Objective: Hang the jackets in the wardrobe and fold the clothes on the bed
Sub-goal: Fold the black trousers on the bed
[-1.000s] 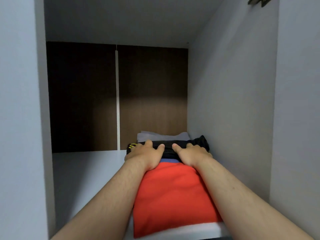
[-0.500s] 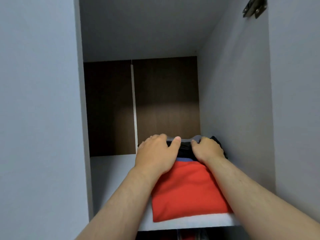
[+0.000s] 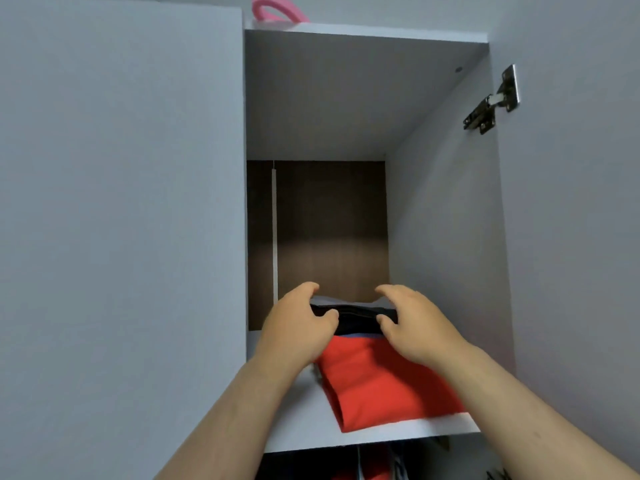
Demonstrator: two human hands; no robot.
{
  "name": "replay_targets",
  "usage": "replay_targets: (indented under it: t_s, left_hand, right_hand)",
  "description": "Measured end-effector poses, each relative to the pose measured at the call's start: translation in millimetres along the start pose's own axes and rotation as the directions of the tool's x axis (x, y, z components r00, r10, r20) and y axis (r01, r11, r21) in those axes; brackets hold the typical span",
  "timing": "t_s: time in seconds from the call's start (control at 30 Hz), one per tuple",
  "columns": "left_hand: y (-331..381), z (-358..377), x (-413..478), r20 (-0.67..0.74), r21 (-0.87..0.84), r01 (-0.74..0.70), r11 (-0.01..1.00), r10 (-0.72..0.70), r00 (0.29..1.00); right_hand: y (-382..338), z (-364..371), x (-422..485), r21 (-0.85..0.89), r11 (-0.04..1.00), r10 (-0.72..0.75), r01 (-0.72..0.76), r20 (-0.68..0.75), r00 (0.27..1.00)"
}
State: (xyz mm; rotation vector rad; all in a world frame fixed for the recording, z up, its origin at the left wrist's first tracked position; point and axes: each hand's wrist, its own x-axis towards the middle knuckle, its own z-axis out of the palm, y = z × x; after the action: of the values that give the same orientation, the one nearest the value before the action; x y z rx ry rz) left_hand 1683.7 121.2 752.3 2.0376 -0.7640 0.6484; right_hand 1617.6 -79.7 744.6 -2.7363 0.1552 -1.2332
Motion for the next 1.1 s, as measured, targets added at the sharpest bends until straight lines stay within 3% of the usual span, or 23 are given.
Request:
replay_targets:
  t_s: [0.3,0.5,0.67,0.83,1.1]
  left_hand:
    - [-17,-42,-76,0.103,-0.17,-0.118,0.978,0.136,0.985]
    - [-22,-53,-114,0.113,-0.201,-0.081,0.976,0.105,0.988]
    - [-5,-55,-135,0.215,-0.187,-0.072,0.98,0.112,0.97]
    - [14,-56,-160,0.27,-0.068,-0.061,0.996,0.077,0.96]
    - [73,-34,-209,0.235,-0.051,-0.049,0.998,0.059,0.97]
  right_hand:
    - [-44,-13,-84,-0.156,0.988,0.038,-0.016,0.14,0.989]
    - [-66,-46,-131,-0.267,0.963,0.105,-0.032,0.266,0.958]
    - [-71,-86,-161,-0.271,0.96,0.143,-0.072,0.251,0.957]
    - [-67,-106,-191,-0.24,0.968,0.143,-0.078,0.27,0.952]
    - [-38,-161,-243,-0.234,0.972,0.06,0.003,0.259,0.964]
